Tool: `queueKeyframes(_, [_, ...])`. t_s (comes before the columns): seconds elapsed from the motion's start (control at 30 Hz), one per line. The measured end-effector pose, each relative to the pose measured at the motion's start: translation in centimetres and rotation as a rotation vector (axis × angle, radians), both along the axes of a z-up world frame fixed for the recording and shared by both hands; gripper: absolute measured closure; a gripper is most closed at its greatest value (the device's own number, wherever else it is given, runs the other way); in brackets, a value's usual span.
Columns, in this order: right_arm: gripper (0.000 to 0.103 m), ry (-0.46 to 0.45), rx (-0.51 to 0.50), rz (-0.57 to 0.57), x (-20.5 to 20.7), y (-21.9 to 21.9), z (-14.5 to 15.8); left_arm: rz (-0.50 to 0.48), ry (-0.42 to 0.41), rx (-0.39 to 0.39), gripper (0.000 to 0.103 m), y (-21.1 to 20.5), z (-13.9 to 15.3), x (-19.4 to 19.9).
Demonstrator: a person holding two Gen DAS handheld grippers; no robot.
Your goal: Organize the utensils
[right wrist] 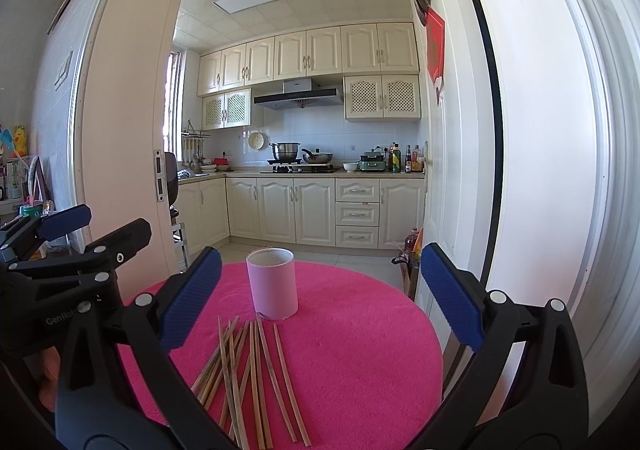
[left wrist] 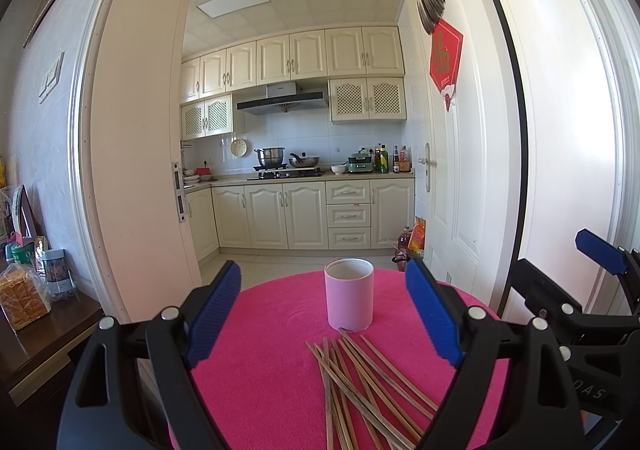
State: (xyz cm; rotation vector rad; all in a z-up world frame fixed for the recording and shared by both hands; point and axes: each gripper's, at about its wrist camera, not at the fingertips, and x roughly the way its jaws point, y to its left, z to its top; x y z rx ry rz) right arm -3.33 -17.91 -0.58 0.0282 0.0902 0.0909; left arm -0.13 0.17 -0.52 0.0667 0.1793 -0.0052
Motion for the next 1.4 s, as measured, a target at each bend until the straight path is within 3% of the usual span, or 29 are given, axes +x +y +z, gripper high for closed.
queueKeyframes(1.4, [0.006,0.019,0.003,0.005,0.93,0.21,-0.23,0.008,0.004,0.008,0.02,0.6,-0.38,0.56])
